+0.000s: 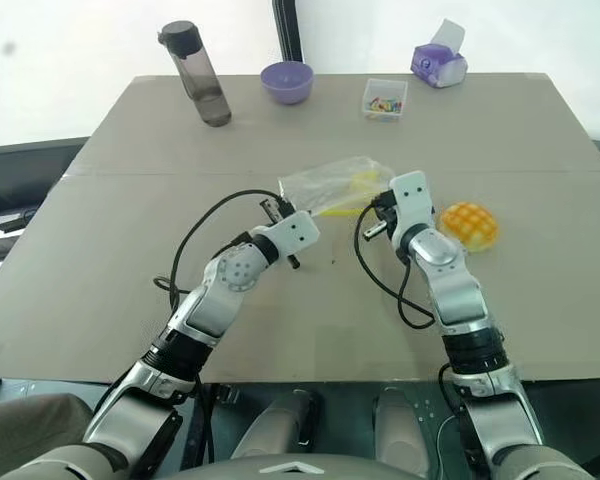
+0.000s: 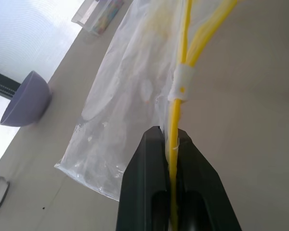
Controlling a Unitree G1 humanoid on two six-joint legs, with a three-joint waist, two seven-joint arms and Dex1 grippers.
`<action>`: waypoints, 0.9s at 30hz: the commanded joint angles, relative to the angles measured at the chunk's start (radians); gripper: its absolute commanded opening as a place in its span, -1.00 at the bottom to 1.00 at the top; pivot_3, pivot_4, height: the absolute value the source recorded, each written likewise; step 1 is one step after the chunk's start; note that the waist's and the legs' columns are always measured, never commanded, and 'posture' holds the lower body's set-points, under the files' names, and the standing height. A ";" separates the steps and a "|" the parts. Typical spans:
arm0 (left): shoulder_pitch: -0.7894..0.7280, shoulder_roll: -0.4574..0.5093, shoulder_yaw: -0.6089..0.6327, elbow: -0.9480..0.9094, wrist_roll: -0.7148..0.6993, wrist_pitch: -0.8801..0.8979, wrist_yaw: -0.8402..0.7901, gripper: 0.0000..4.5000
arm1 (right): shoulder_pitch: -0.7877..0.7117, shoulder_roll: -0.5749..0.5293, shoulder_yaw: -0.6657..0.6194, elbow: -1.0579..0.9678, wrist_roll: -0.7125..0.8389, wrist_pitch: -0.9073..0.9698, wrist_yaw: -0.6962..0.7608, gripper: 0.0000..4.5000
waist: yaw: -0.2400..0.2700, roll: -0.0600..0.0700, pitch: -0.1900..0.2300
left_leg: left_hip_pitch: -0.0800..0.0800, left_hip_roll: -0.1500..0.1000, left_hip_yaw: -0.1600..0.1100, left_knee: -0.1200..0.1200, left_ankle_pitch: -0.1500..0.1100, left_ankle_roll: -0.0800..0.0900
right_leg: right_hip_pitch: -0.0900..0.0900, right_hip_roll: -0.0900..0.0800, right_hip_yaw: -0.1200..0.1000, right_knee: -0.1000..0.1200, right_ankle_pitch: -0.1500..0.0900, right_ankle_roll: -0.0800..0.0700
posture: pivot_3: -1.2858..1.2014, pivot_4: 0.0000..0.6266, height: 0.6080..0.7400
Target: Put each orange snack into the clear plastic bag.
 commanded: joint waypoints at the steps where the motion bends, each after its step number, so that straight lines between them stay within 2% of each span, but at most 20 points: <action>1: 0.007 -0.004 -0.012 -0.053 -0.017 -0.030 -0.025 -1.00 | -0.058 0.008 0.009 0.055 -0.006 -0.070 -0.008 -0.95 | 0.000 0.000 0.000 | 0.000 0.000 0.000 0.000 0.000 0.000 | 0.000 0.000 0.000 0.000 0.000 0.000 | 0.03 -0.52 0.99; 4: 0.017 -0.005 -0.023 -0.072 -0.017 -0.044 -0.038 -1.00 | -0.089 -0.004 0.054 0.151 -0.044 -0.128 0.000 -0.95 | 0.000 0.000 0.000 | 0.000 0.000 0.000 0.000 0.000 0.000 | 0.000 0.000 0.000 0.000 0.000 0.000 | 0.03 -0.52 0.99; 7: 0.026 -0.002 -0.025 -0.087 -0.014 -0.044 -0.043 -1.00 | -0.113 -0.051 0.123 0.233 -0.128 -0.226 0.000 -0.67 | -0.001 0.000 0.000 | 0.000 0.000 0.000 0.000 0.000 0.000 | 0.000 0.000 0.000 0.000 0.000 0.000 | 0.03 -0.52 0.99; 8: 0.028 0.000 -0.024 -0.090 -0.014 -0.043 -0.043 -1.00 | -0.116 -0.068 0.141 0.249 -0.153 -0.256 -0.001 -0.41 | -0.001 0.000 0.000 | 0.000 0.000 0.000 0.000 0.000 0.000 | 0.000 0.000 0.000 0.000 0.000 0.000 | 0.03 -0.52 0.99; 9: 0.030 0.001 -0.022 -0.092 -0.013 -0.040 -0.042 -1.00 | -0.118 -0.084 0.158 0.261 -0.176 -0.283 -0.003 -0.31 | 0.000 0.000 0.000 | 0.000 0.000 0.000 0.000 0.000 0.000 | 0.000 0.000 0.000 0.000 0.000 0.000 | 0.03 -0.52 0.99; 16: 0.035 0.003 -0.015 -0.093 -0.009 -0.024 -0.031 -1.00 | -0.104 -0.238 0.284 0.275 -0.420 -0.508 -0.069 0.99 | -0.001 0.000 0.000 | 0.000 0.000 0.001 0.000 0.000 0.000 | -0.001 0.000 0.000 0.000 0.000 0.000 | 0.03 -0.52 0.99; 22: 0.024 -0.007 -0.014 -0.074 -0.007 -0.022 -0.020 -1.00 | -0.040 -0.279 0.249 0.172 -0.437 -0.597 -0.081 0.99 | 0.002 0.000 0.000 | 0.000 0.000 0.001 0.000 0.000 0.000 | 0.000 0.000 0.000 0.000 0.000 0.000 | 0.03 -0.52 0.99; 27: 0.010 -0.014 -0.010 -0.055 -0.013 -0.023 -0.011 -1.00 | 0.067 -0.287 0.181 0.017 -0.342 -0.563 0.001 0.99 | 0.003 0.000 0.000 | 0.000 0.000 0.001 0.000 0.000 0.000 | 0.000 0.000 0.000 0.000 0.000 0.000 | 0.03 -0.52 0.99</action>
